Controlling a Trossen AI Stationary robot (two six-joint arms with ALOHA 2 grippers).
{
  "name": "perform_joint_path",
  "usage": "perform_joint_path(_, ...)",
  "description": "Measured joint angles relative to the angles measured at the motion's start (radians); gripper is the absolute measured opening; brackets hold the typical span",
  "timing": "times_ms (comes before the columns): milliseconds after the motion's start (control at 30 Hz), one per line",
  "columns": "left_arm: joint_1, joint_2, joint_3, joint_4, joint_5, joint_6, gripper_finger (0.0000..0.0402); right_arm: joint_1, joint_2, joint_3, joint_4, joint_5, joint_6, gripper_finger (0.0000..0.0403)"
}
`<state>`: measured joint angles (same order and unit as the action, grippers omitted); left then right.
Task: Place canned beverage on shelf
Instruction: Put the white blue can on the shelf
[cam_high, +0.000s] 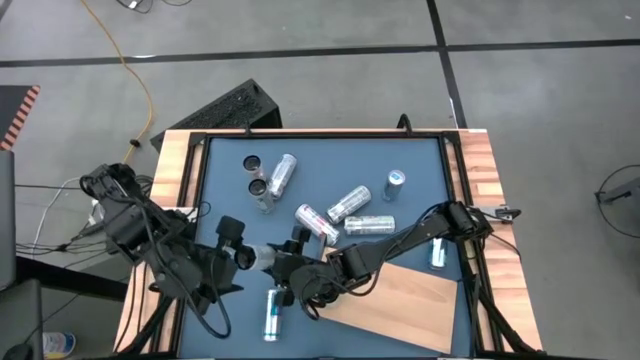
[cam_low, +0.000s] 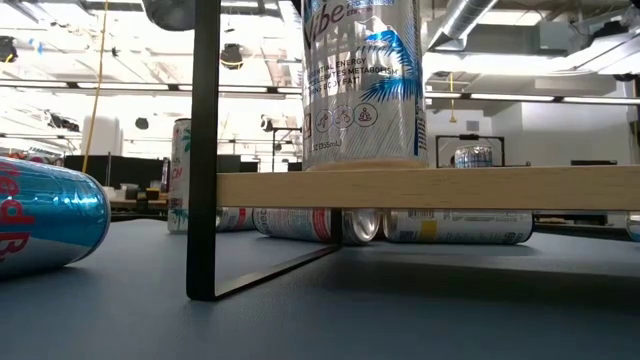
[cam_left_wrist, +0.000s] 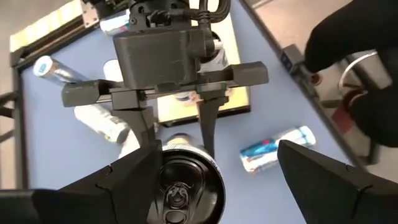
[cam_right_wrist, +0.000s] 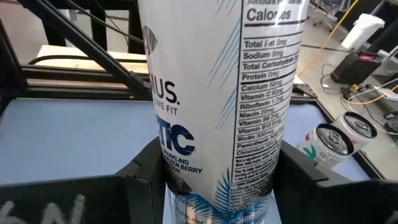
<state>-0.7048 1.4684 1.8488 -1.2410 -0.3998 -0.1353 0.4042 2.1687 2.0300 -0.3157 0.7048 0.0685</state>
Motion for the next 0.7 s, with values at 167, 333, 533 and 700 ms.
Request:
perform_joint_path(167,-0.001,0.003,-0.001,-0.03,-0.058,-0.001,0.031,-0.003,0.0,0.0,0.004,0.0,0.03,0.02)
perform_joint_path(333,-0.004,0.004,-0.002,-0.044,-0.081,-0.008,0.031,-0.004,0.0,0.0,0.004,-0.017,0.049,0.02)
perform_joint_path(533,-0.004,0.004,-0.003,-0.05,-0.112,-0.008,0.031,-0.007,0.0,0.0,0.001,-0.02,0.06,0.02)
perform_joint_path(700,-0.004,0.004,-0.003,-0.049,-0.114,-0.008,0.0309,-0.009,0.0,0.0,-0.003,-0.024,0.059,0.02)
